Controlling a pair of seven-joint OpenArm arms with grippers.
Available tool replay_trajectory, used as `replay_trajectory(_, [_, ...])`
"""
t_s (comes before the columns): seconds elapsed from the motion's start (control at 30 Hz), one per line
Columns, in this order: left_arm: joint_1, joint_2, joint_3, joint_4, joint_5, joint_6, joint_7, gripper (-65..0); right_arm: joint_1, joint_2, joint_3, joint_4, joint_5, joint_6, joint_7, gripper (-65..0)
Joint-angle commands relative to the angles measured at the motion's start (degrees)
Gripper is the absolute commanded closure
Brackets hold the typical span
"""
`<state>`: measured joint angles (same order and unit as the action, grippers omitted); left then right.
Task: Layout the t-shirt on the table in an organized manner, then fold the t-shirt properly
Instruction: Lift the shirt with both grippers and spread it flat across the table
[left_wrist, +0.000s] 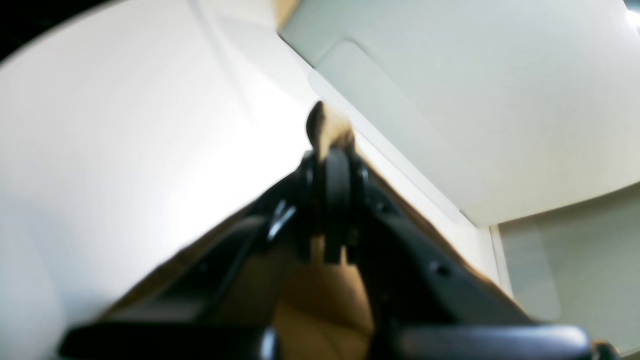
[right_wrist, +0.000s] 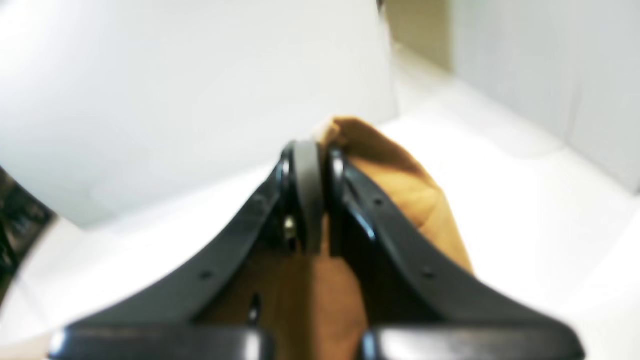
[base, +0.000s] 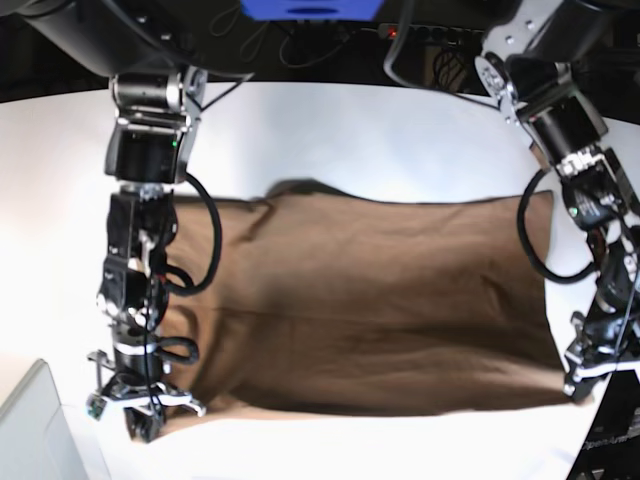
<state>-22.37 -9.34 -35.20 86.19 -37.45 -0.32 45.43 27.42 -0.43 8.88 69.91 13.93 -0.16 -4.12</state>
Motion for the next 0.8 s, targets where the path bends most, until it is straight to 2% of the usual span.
replay_trajectory(0.0, [-2.82,-0.90,-0.18,-1.40,-0.04,0.10,-1.34,-0.4,3.75,1.35,0.04,-1.91,-0.09,0.30,2.32,0.0])
replay_trajectory(0.2, [-9.67,-1.86,-0.10,-15.64,0.22,0.10,-1.34,-0.6,14.47,3.99,-0.14,-23.27,-0.09,0.47,2.23,-1.3])
replay_trajectory(0.27, [-10.82,-2.83,-0.01,-17.75,0.22,0.10,-1.34,-2.4,16.84,4.87,-1.63,-28.02,-0.09,0.47,2.32,-6.8])
replay_trajectory(0.33, [-11.43,-3.27,1.05,-20.04,0.22,0.19,-1.34,-10.5,17.81,5.39,-3.21,-30.04,-0.09,0.47,2.32,-14.4])
replay_trajectory(0.47, [-11.43,-5.29,5.97,-20.83,0.13,0.19,-1.43,-30.5,17.37,5.74,-5.59,-27.40,0.00,0.47,2.14,-28.9])
replay_trajectory(0.53, [-11.17,-5.38,7.20,-20.83,0.13,0.10,-3.28,-36.8,15.44,5.83,-5.68,-25.38,0.09,0.47,2.05,-34.7])
replay_trajectory(0.63, [-10.55,-5.38,8.70,-20.74,0.13,0.45,-8.02,-42.8,11.39,6.62,-5.59,-18.61,0.09,0.47,2.05,-40.7])
replay_trajectory(0.77, [-5.54,-6.44,8.87,-16.61,-0.31,0.54,-10.05,-44.1,1.55,6.89,-5.50,-5.87,0.00,0.47,2.05,-42.3])
